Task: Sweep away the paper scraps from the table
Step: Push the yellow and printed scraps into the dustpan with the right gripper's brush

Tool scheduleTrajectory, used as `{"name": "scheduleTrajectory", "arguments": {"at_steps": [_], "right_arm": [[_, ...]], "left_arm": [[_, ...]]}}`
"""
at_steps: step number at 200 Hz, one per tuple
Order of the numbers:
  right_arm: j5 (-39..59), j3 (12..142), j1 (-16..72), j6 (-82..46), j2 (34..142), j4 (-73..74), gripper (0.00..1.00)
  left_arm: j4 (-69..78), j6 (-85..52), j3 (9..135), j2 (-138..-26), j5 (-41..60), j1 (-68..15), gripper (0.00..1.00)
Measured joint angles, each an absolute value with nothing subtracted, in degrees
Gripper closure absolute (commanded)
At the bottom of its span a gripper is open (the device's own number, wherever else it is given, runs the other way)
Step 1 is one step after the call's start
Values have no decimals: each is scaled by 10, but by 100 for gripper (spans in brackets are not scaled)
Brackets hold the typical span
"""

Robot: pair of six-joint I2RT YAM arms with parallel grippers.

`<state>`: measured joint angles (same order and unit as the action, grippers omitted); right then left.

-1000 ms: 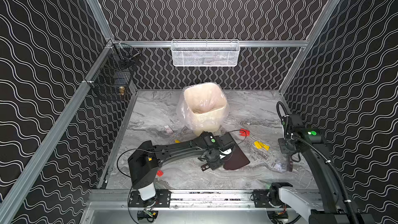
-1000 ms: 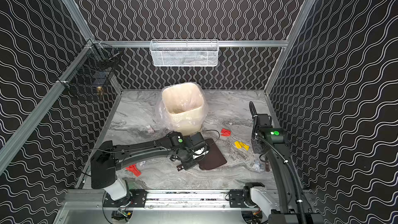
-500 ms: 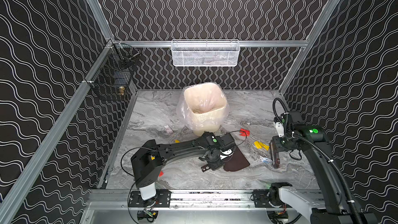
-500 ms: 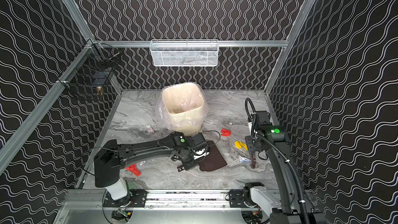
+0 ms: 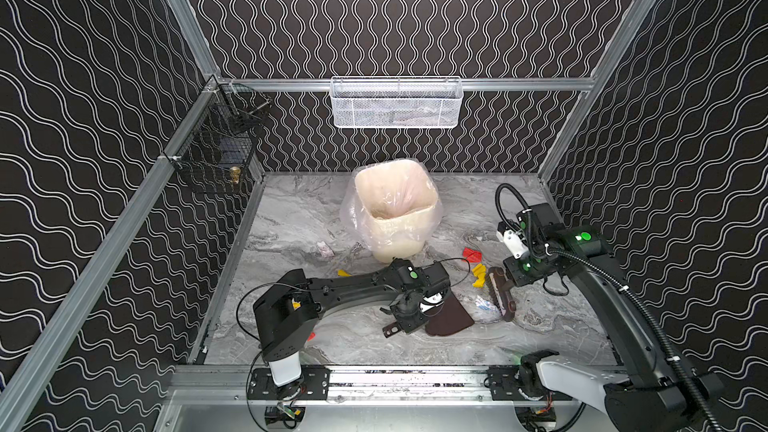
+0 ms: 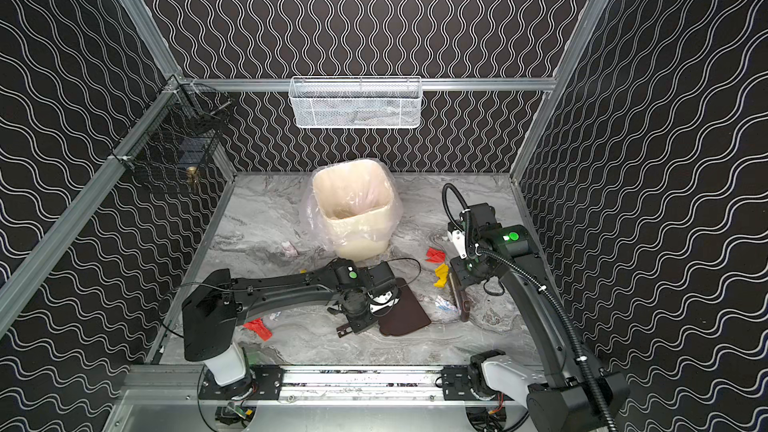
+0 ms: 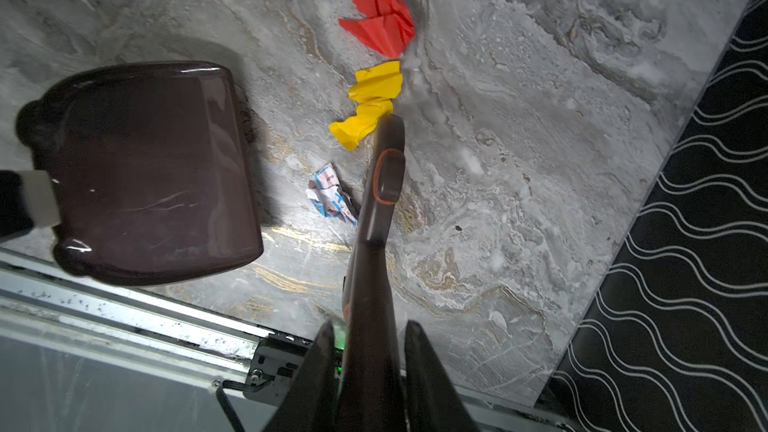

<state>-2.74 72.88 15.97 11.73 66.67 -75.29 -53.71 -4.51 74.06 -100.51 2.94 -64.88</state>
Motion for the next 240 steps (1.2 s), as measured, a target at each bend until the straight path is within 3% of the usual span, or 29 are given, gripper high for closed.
{"name": "scheduleTrajectory", "arguments": {"at_steps": [64,119,240], "right_arm": [[-20,768,172,115,676,-754,100],[-85,727,176,114,663,-755,100],[0,756,292,124,682,-764,100]], "left_arm": [[-542,-58,727,-1012,36,-652,100],[-541,-53,760,-1054,37,-652,100],[-534,-28,782,-1094,38,-651,100]]}}
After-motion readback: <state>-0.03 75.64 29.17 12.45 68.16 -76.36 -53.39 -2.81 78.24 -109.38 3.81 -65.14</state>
